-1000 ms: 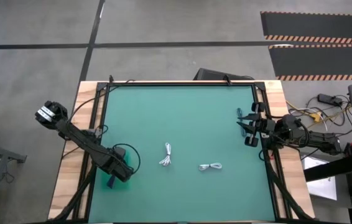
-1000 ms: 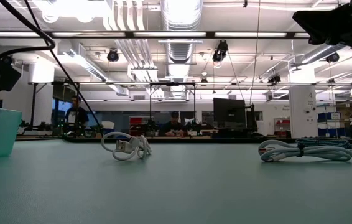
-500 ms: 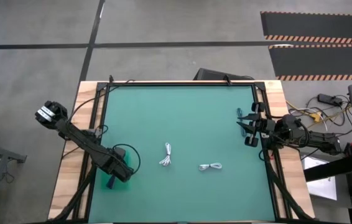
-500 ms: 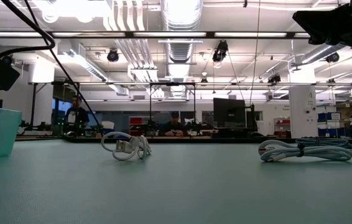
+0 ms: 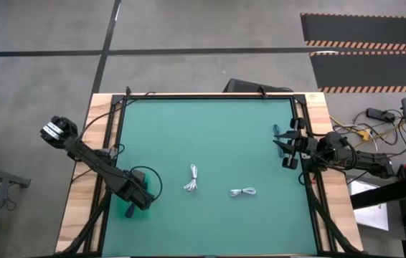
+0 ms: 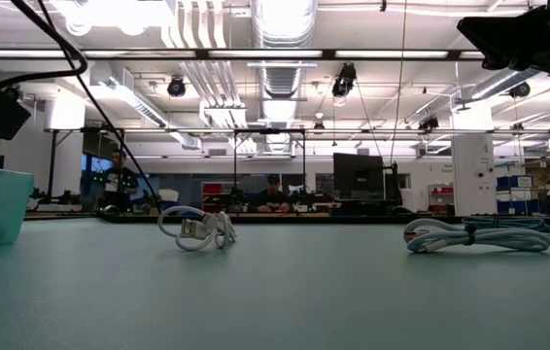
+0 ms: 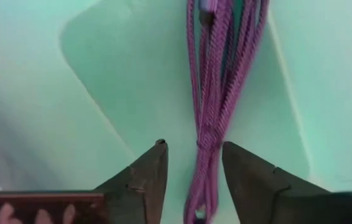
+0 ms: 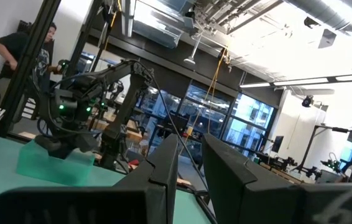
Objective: Pick and place USB-C Cables
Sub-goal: Put the black blue charger cable into the green bin
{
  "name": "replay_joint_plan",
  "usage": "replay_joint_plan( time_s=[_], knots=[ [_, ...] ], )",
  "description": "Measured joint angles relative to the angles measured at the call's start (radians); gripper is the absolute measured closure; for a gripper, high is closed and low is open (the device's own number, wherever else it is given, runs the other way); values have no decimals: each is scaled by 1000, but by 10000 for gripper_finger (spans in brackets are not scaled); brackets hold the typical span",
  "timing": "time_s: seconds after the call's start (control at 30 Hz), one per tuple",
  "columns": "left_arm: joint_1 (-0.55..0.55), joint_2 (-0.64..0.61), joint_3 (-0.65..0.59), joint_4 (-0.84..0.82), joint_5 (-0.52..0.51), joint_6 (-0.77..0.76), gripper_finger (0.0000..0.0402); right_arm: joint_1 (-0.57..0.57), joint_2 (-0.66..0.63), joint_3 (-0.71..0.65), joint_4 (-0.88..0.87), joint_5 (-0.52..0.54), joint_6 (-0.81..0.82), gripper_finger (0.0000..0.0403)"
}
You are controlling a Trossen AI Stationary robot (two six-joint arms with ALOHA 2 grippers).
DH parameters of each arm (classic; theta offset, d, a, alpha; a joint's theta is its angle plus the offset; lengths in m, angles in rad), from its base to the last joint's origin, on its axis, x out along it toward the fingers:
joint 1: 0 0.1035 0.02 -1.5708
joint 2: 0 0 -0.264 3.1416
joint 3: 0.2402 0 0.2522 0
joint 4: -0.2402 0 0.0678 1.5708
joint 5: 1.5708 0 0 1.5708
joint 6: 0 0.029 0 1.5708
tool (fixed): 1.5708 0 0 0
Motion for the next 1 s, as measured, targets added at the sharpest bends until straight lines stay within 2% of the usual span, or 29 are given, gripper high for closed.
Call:
replay_joint_plan(
  time_s=[0.13,0.37,0.57,0.7,0.8,0.9,1.0],
  knots=[
    [0,-30,21,-1,37,0,254,0,0,0,0,0,0,339],
    [2,-114,71,0,40,-9,253,0,0,0,0,0,0,339],
    [21,-200,96,-2,-22,12,253,0,0,0,0,0,28,339],
    [29,-259,116,14,-121,114,253,0,0,0,0,0,50,339],
    [29,-296,135,48,-244,231,253,0,0,0,0,0,80,339],
    [29,-331,143,134,-404,403,253,0,6,0,0,5,111,339],
    [29,-351,139,234,-537,605,253,0,13,0,0,55,180,339]
  ],
)
